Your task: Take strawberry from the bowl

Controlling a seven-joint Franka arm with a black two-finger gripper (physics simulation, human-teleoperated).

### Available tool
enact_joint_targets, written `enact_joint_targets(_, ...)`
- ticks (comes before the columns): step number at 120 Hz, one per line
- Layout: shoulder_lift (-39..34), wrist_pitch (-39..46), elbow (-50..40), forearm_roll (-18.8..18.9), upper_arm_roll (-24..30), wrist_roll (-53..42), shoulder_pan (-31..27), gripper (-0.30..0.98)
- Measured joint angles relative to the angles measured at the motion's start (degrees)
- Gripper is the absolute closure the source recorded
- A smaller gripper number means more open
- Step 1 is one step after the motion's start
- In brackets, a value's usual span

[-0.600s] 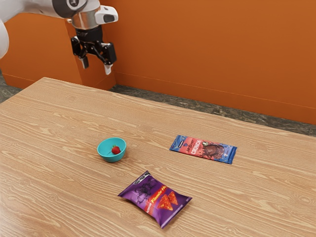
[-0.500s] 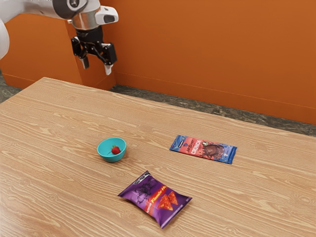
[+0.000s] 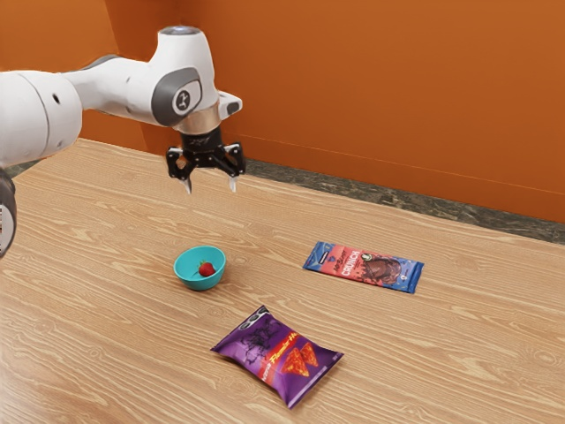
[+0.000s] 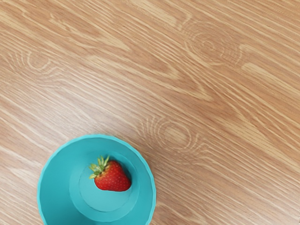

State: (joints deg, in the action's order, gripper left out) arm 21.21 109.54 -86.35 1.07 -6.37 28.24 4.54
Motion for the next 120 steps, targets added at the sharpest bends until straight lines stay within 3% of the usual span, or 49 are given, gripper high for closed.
enact_joint_targets(22,4.15,7.39,-2.19,-3.3,-0.19,8.19,-0.2,0.02)
enact_joint_targets(54,6.23,11.04,-5.99,-4.84,-1.18,16.4,-0.05,0.03)
enact_joint_targets(120,0.13,20.11,-20.68,-4.95,-3.72,24.96,0.58,0.26)
